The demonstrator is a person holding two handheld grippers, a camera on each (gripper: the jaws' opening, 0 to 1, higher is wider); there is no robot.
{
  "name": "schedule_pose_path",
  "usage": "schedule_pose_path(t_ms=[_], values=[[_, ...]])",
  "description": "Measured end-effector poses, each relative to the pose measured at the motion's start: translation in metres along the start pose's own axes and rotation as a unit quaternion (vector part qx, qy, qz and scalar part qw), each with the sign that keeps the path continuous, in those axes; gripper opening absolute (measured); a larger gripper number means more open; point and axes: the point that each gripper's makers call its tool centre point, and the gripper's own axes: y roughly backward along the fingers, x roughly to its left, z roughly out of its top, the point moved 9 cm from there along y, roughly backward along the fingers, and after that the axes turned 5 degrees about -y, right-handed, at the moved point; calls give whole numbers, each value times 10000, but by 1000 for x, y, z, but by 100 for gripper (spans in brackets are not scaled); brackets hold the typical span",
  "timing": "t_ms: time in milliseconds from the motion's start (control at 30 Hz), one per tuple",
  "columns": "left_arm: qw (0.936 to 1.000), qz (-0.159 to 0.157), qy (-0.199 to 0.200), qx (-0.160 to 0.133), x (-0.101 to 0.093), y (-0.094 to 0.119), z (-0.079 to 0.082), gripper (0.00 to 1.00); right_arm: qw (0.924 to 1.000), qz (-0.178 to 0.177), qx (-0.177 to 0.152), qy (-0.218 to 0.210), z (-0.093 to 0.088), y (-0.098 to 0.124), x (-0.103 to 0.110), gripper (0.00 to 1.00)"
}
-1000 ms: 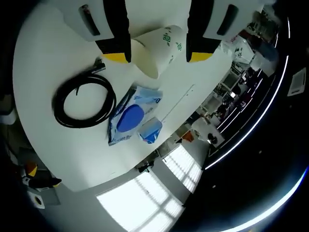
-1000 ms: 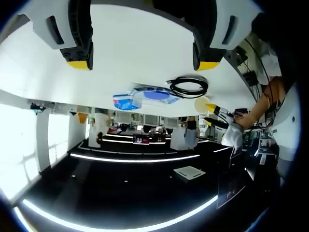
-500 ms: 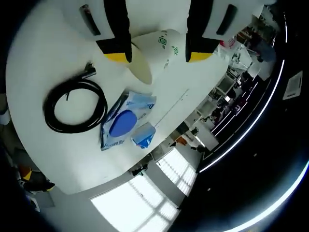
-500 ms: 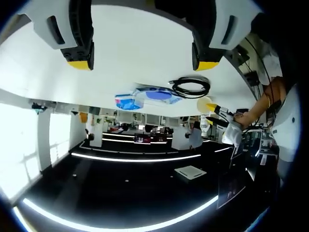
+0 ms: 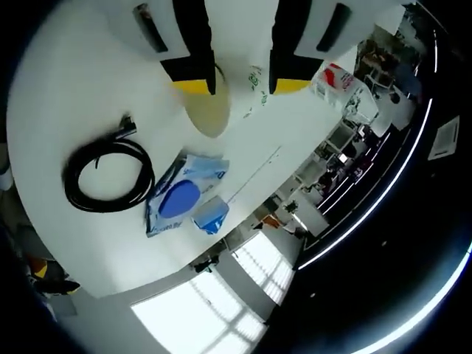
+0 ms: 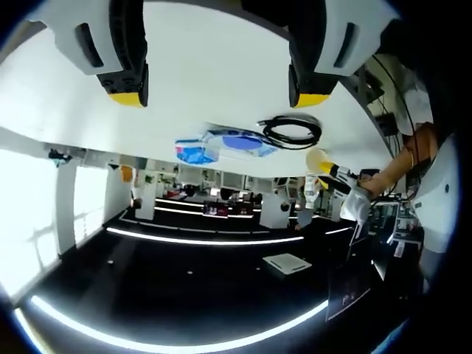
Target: Arrange the tabletop items into an orderly group along one side of the table until the central work area is clear of visible clutter.
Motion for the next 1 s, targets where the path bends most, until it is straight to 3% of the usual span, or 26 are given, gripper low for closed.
schedule_pose_path(t_ms=[133,233,1000], values=[[9997,132,-180,-72,4,1,-3,12,10000,41,-44,38,1,0,2,72],[9998,71,-205,-36,5,1,-6,9,9999,58,-62,75,2,0,2,71],[9982,207,-563,-47,15,4,-7,1,10000,5,-51,68,0,0,1,70]])
